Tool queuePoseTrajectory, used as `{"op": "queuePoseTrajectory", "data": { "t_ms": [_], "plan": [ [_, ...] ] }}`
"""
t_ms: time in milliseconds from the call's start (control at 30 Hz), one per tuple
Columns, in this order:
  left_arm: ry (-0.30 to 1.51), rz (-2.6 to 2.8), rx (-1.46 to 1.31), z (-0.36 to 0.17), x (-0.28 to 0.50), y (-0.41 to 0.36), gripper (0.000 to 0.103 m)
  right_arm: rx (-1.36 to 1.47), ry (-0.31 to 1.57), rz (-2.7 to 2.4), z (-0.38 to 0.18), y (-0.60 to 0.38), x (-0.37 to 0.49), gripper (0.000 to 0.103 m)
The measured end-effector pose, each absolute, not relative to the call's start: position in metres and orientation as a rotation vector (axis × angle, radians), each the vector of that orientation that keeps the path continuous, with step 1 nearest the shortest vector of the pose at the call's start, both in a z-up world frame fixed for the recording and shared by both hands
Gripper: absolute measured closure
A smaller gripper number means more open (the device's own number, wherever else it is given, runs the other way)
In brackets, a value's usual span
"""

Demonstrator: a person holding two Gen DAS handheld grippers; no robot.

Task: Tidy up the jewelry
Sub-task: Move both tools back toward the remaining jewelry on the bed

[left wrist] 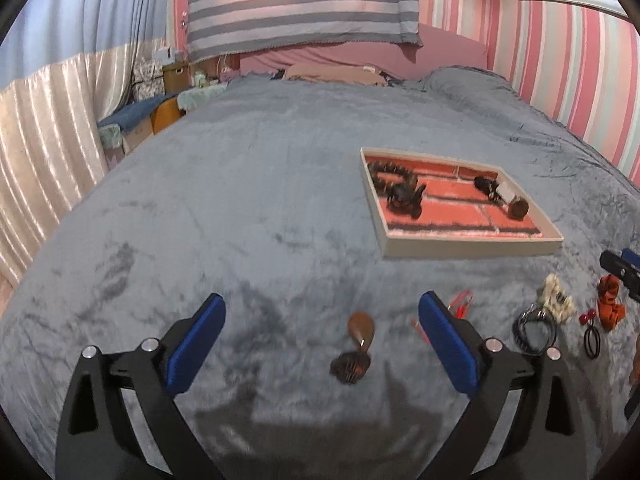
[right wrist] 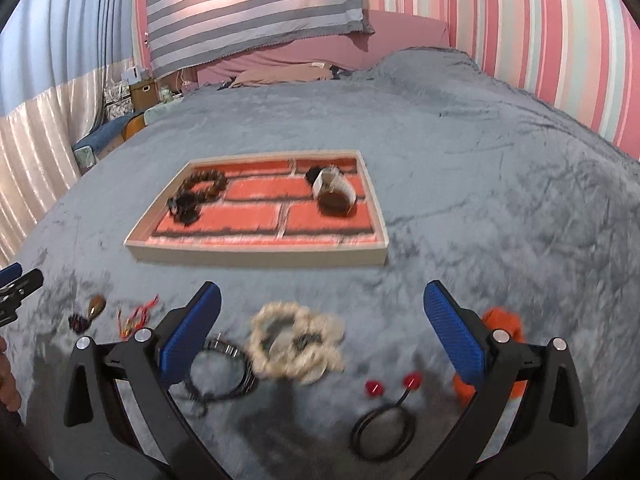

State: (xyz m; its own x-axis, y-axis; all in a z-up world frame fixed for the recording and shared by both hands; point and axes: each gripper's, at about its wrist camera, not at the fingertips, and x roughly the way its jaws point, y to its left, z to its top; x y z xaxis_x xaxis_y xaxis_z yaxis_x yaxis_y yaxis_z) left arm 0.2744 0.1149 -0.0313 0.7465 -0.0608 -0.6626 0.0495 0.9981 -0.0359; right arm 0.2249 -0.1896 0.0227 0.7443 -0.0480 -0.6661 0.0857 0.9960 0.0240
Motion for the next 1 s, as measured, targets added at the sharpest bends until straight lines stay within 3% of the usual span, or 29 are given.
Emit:
{"op": "queuePoseTrajectory", "data": {
  "t_ms": [733,1000],
  "plan": [
    [0.786,-0.041,-0.016,-0.083,0.258,0.111,0.008,0.036,0.803,-0.081,-0.04,-0.151,0.186,0.006],
    [0.781,-0.058,-0.017,-0.086,0.266,0.109,0.008,0.063,0.843,-0.063,-0.048,-0.149,0.195,0.021]
  ]
}}
